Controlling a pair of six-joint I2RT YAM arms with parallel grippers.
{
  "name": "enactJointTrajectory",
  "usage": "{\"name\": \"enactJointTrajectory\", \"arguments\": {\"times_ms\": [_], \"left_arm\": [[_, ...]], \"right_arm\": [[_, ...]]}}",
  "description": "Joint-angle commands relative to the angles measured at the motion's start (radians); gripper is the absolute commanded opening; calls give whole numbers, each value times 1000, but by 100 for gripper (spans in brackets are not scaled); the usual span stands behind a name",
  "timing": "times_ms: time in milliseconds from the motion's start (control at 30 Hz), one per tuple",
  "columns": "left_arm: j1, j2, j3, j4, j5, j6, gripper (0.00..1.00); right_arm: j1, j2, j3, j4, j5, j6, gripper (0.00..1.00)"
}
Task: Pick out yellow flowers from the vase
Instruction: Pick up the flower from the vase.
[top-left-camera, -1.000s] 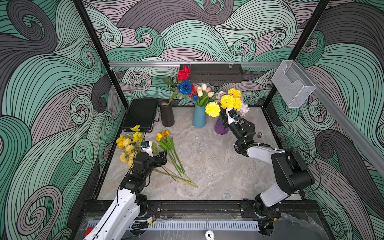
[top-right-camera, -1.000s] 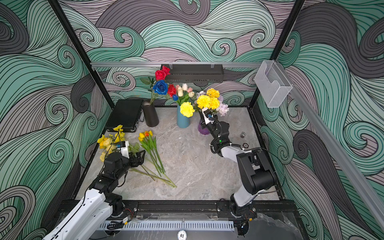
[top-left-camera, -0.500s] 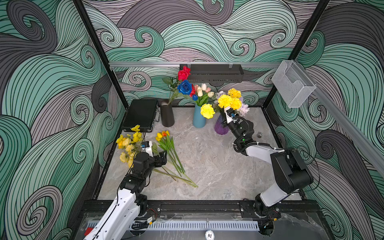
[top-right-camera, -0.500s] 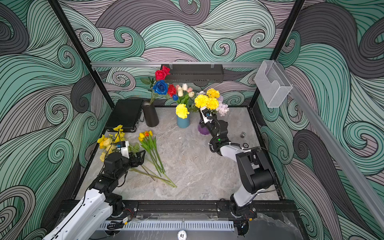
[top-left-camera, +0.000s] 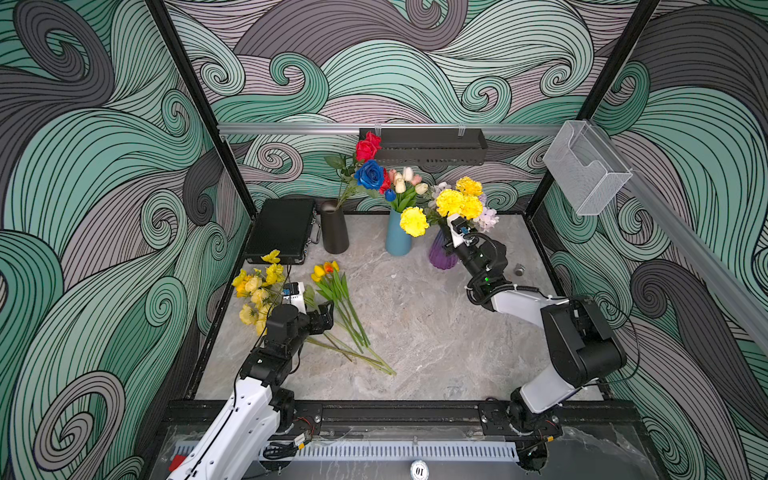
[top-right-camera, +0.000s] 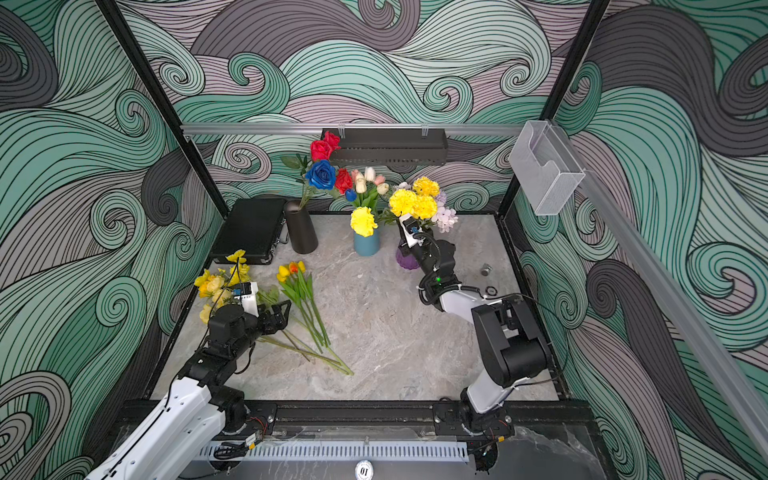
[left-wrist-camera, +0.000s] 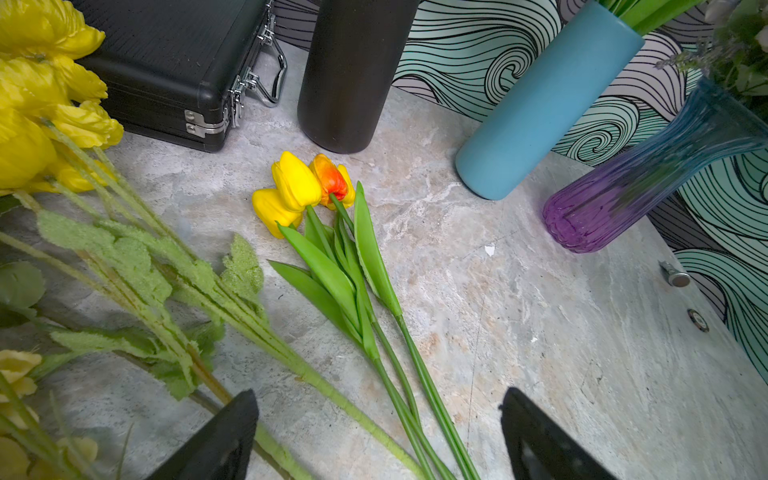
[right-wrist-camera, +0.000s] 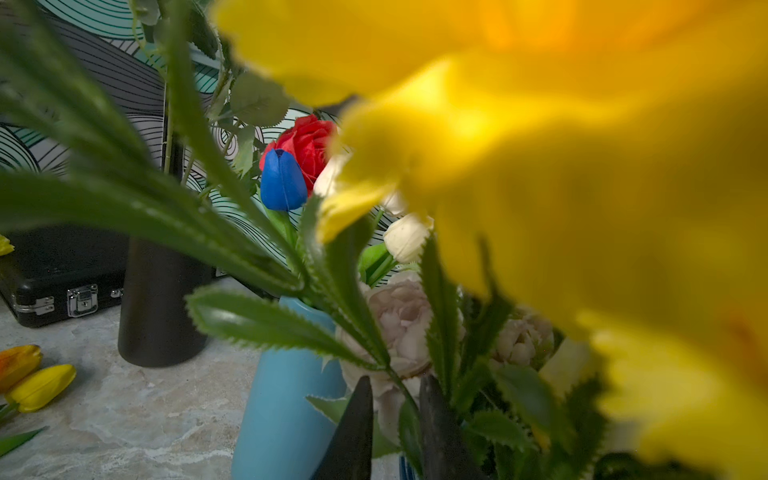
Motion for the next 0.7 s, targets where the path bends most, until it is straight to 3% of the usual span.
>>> {"name": "enactJointTrajectory", "arguments": {"times_ms": [0,667], "left_arm": [[6,-2,-1,27,7,16,90],[6,-1,-1,27,6,16,90]], "right_arm": [[4,10,35,14,21,-27,24],[6,5,57,-18,20,-36,9]]}}
